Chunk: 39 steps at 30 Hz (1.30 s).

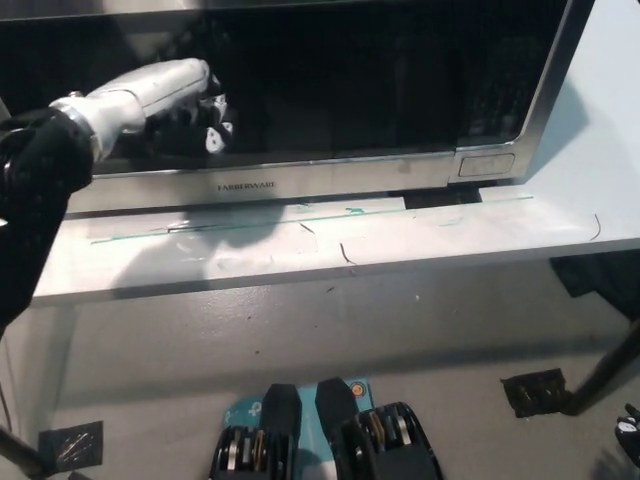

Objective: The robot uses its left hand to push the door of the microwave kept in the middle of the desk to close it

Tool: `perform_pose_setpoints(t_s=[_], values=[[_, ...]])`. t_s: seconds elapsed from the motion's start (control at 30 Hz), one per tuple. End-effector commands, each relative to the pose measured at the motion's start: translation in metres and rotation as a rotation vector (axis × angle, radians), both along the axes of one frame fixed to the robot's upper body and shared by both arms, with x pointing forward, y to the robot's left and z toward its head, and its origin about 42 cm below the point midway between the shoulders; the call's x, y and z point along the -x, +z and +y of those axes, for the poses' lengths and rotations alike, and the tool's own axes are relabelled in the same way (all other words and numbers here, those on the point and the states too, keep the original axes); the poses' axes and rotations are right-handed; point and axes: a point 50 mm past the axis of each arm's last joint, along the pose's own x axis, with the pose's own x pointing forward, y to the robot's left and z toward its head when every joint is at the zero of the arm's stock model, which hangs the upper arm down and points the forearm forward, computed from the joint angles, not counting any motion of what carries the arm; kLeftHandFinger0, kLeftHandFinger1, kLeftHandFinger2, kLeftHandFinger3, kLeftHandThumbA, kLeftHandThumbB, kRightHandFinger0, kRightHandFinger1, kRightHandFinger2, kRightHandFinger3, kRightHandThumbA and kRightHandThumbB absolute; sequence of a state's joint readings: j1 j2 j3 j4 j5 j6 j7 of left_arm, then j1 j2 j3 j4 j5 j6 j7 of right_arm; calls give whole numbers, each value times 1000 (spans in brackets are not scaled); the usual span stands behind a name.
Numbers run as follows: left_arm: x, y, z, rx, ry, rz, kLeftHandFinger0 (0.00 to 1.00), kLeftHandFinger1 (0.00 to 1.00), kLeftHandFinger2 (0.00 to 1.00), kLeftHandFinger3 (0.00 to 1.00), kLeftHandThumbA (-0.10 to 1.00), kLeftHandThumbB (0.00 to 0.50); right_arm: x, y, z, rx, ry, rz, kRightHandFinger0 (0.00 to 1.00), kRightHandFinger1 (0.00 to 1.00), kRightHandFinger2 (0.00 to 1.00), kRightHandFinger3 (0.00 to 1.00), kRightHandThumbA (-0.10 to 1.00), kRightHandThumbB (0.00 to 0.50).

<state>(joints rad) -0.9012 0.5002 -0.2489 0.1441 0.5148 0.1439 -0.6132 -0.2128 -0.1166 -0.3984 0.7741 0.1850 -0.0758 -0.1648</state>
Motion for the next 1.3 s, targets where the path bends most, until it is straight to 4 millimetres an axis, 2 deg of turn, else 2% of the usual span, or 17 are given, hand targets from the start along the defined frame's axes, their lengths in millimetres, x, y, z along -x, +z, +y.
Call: perform_pose_setpoints(t_s=[0.0, 0.07, 0.13, 0.2, 0.27, 0.37, 0.43, 0.57, 0.63, 0.7, 0.87, 1.0, 1.07, 1.13, 1.17, 1.23, 1.27], values=[[-13, 43, 5, -3, 61, -181, 271, 369, 459, 531, -100, 220, -2, 6, -6, 15, -27, -55, 861, 799, 812, 889, 81, 112], [-20, 47, 8, 5, 88, -195, 205, 307, 416, 520, -100, 220, 0, 7, -6, 21, -15, -55, 874, 843, 865, 908, 109, 106], [-26, 49, 13, 24, 118, -194, 231, 337, 442, 533, -100, 214, 1, 7, -6, 30, -13, -47, 912, 861, 869, 921, 114, 107], [-29, 48, 19, 42, 125, -205, 287, 371, 455, 519, -100, 220, 0, 8, -5, 11, -35, -47, 847, 799, 823, 894, 79, 112], [-27, 46, 23, 52, 131, -208, 284, 371, 461, 524, -100, 228, 0, 7, -6, 22, -19, -45, 879, 838, 855, 921, 100, 107], [-2, 34, 22, 104, 101, -213, 263, 341, 428, 496, -100, 235, 1, 8, -6, 21, -25, -55, 781, 746, 789, 891, 70, 114], [13, 27, 22, 160, 66, -227, 133, 223, 327, 446, -100, 240, -1, 8, -6, 32, -14, -52, 838, 798, 824, 881, 82, 114], [40, 11, 23, 241, -4, -276, 157, 242, 337, 445, -100, 243, -4, 9, -8, 29, -23, -61, 816, 773, 805, 882, 75, 118], [57, -3, 25, 305, -50, -308, 167, 243, 336, 432, -100, 241, -4, 10, -9, 39, -16, -58, 792, 748, 785, 901, 89, 112], [77, -20, 26, 381, -79, -328, 134, 210, 306, 403, -100, 279, -4, 10, -9, 11, -31, -70, 779, 731, 766, 888, 50, 115], [121, -62, 31, 485, -132, -353, 137, 231, 326, 400, -100, 259, -4, 9, -9, 23, -22, -65, 754, 711, 750, 886, 54, 109], [138, -94, 38, 561, -137, -373, 83, 170, 274, 356, -100, 257, -4, 10, -10, 19, -24, -61, 806, 776, 817, 908, 75, 109], [142, -109, 42, 600, -132, -396, 130, 186, 271, 344, -100, 267, -4, 9, -11, 23, -20, -55, 810, 775, 817, 913, 80, 109], [150, -141, 44, 676, -93, -415, 207, 216, 271, 335, -100, 265, -6, 10, -13, 24, -24, -51, 689, 667, 736, 878, 71, 111], [150, -142, 44, 676, -94, -417, 208, 216, 270, 335, -100, 265, -6, 10, -13, 24, -24, -51, 688, 666, 735, 877, 70, 110], [159, -173, 47, 688, -17, -369, 259, 246, 312, 368, -100, 252, -6, 9, -14, 21, -24, -57, 675, 659, 732, 871, 57, 112], [160, -177, 47, 691, -8, -361, 261, 247, 318, 375, -100, 252, -6, 9, -15, 18, -26, -58, 668, 656, 730, 867, 53, 112]])
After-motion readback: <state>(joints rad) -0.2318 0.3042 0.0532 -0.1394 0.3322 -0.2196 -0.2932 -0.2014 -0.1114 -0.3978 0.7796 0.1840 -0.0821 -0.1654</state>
